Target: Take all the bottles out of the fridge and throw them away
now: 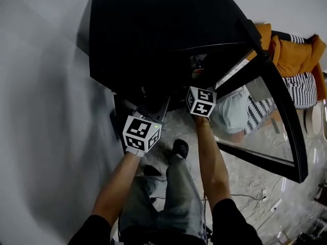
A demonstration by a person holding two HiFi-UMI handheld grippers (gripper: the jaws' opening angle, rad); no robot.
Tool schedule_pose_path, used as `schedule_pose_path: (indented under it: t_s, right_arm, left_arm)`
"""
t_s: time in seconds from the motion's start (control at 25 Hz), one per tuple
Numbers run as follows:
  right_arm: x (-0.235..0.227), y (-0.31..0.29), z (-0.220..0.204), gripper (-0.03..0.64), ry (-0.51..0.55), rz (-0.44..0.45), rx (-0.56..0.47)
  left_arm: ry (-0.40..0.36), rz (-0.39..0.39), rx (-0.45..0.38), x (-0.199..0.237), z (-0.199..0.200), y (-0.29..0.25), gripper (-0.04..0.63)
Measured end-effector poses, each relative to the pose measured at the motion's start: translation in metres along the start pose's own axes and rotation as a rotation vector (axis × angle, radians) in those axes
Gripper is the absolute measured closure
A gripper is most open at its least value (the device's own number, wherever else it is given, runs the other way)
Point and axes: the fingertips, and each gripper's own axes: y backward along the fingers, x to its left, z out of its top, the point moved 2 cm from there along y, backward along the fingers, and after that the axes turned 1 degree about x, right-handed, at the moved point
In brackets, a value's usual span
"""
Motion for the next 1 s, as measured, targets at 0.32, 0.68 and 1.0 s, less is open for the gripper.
schedule_pose_path:
  t_s: [0.32,0.68,1.0]
  right_arm:
    - [-0.002,-0.017,0.002,0.296,0.029,-0.01,-0.023]
    - [0.005,-0.004,-0.002,0.313,0.041,0.007,-0.027]
    - [0.018,0.026,-0.001,0.313,0.036,0.021,-0.024]
  left_arm:
    - [0.015,0.022,0.004,0.012,-0.003,-0.009,0.589]
    - [0.014,0.025,0.001,0.012,0.0,-0.003,0.589]
    - [0.012,0.018,-0.002,-0.001,0.003,0.018,0.589]
